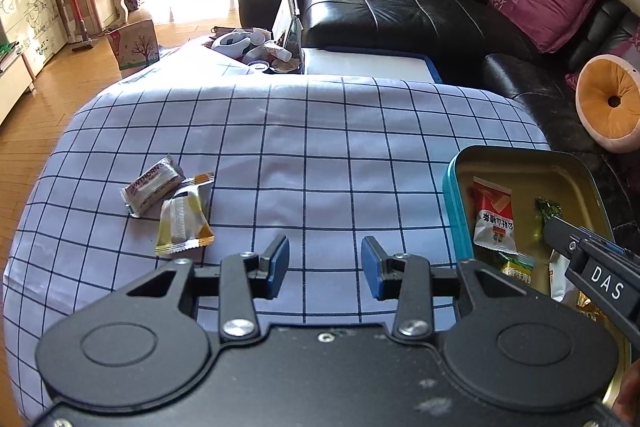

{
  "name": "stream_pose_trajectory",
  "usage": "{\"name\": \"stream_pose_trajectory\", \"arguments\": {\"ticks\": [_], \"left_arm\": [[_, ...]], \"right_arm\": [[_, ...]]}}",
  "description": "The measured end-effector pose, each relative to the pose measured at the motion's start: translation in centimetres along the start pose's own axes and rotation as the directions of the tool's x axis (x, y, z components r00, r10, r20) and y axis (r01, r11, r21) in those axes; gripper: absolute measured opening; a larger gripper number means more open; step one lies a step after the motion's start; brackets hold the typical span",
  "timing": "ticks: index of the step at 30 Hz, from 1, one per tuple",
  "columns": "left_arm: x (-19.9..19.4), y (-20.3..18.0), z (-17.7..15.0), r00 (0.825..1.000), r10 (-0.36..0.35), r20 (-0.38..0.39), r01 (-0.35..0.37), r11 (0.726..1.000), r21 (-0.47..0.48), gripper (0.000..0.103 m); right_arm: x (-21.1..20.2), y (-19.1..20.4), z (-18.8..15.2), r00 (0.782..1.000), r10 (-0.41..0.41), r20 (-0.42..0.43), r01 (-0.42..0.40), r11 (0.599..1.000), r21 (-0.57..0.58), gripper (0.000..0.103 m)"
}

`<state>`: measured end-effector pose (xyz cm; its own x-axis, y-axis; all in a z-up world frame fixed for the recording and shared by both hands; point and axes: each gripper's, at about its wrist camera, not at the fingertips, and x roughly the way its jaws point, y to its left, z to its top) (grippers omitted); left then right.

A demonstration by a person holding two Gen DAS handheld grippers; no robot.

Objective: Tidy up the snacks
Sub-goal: 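Bring both grippers over the white hawthorn packet and gold candy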

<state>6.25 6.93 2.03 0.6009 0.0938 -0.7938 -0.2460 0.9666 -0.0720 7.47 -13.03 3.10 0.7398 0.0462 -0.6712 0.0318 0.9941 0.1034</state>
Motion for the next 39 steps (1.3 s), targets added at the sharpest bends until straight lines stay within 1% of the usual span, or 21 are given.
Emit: {"name": "stream_pose_trajectory", "arguments": {"ticks": [9, 16, 18, 20, 22, 28, 30, 34, 37, 39], "left_arm": [[0.1, 2.9, 0.3, 1.000, 0.001, -0.007, -0.001, 0.999, -0.040, 0.041], [0.5, 6.6, 0.5, 0.999, 0.036, -0.019, -0.038, 0.994, -0.098, 0.041], [0.8, 8.1, 0.6, 0.998, 0.064, -0.025, -0.067, 0.990, -0.123, 0.041], [1.2, 9.7, 0.6, 0.993, 0.111, -0.032, -0.114, 0.984, -0.138, 0.041], [1.4, 11.3, 0.7, 0.989, 0.141, -0.041, -0.145, 0.976, -0.159, 0.041], [2.1, 16.6, 0.6, 0.981, 0.173, -0.082, -0.189, 0.946, -0.265, 0.040], [2.3, 18.4, 0.4, 0.979, 0.178, -0.100, -0.200, 0.934, -0.295, 0.040], [2.7, 20.4, 0.2, 0.976, 0.175, -0.128, -0.210, 0.915, -0.345, 0.040], [3.1, 21.3, 0.0, 0.974, 0.173, -0.148, -0.216, 0.908, -0.358, 0.040], [3.5, 21.7, -0.2, 0.974, 0.160, -0.157, -0.208, 0.909, -0.362, 0.040]], "right_arm": [[0.3, 2.5, -0.2, 0.999, 0.038, -0.008, -0.039, 0.999, -0.024, 0.036], [0.7, 4.8, -0.5, 0.996, 0.083, -0.025, -0.084, 0.996, -0.039, 0.036], [0.8, 5.5, -0.6, 0.994, 0.101, -0.032, -0.102, 0.994, -0.039, 0.036], [1.1, 6.2, -0.8, 0.992, 0.121, -0.042, -0.123, 0.992, -0.035, 0.036], [1.4, 6.8, -0.8, 0.988, 0.144, -0.052, -0.146, 0.989, -0.026, 0.036], [2.7, 8.5, -1.3, 0.967, 0.236, -0.100, -0.234, 0.972, 0.025, 0.036], [2.9, 9.4, -1.6, 0.964, 0.242, -0.113, -0.242, 0.970, 0.015, 0.036], [3.3, 11.1, -2.3, 0.960, 0.254, -0.120, -0.257, 0.966, -0.008, 0.037], [3.7, 12.0, -2.7, 0.946, 0.292, -0.142, -0.297, 0.955, -0.010, 0.037], [4.0, 12.7, -3.1, 0.939, 0.304, -0.159, -0.310, 0.951, -0.014, 0.037]]}}
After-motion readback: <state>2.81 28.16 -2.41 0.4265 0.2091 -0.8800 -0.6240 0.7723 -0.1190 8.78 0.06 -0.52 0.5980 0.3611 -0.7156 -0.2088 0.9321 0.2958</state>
